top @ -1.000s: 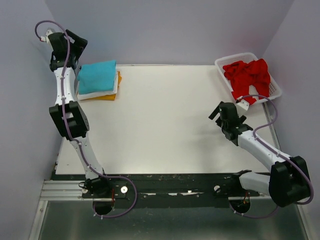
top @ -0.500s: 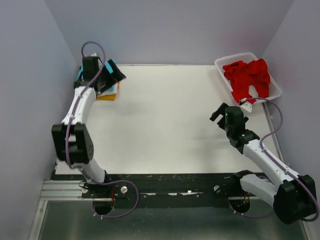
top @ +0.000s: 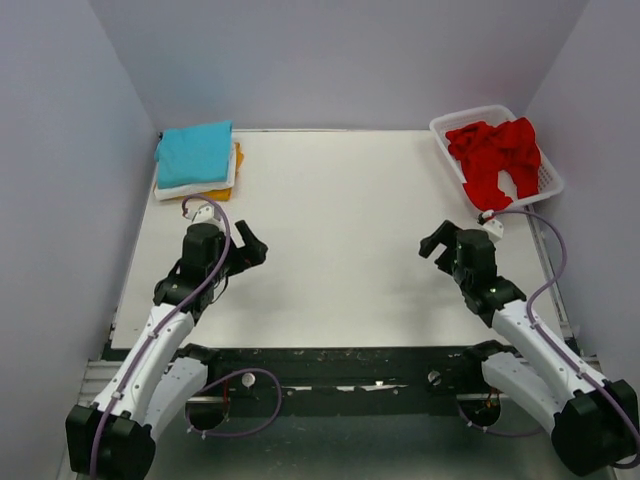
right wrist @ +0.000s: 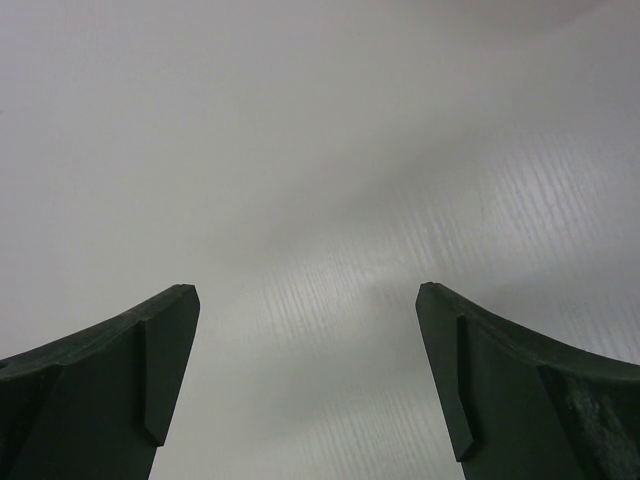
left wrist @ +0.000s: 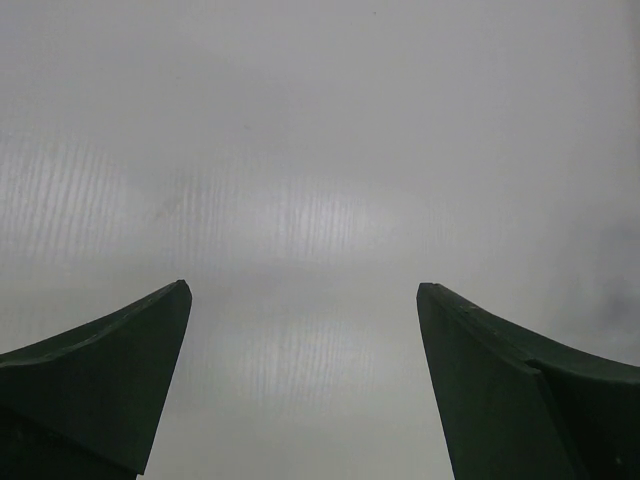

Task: Fold and stack the t-shirts
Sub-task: Reset both arms

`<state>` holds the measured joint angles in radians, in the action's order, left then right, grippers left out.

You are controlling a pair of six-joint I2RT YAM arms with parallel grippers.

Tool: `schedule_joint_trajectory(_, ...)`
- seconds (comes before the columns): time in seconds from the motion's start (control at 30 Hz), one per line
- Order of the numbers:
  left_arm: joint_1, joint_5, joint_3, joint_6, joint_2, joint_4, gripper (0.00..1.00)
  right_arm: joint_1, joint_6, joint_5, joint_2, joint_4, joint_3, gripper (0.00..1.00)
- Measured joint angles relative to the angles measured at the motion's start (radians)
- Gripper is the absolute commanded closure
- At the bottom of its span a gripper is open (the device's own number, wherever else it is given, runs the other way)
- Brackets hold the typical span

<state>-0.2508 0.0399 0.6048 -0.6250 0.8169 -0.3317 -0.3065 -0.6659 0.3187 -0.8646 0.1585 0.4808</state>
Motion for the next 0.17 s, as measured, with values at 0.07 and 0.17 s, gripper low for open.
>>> schedule_joint_trajectory(0.07, 0.0, -0.025, -0.026, 0.0, -0.031, -0.026, 0.01, 0.0, 0.002, -0.009, 0.023, -0.001, -0.032, 0.0)
schedule_joint_trajectory(0.17, 0.0, -0.04, -0.035, 0.002, -0.089, -0.047, 0.01, 0.0, 0.006, -0.013, 0.054, 0.0, -0.06, 0.0)
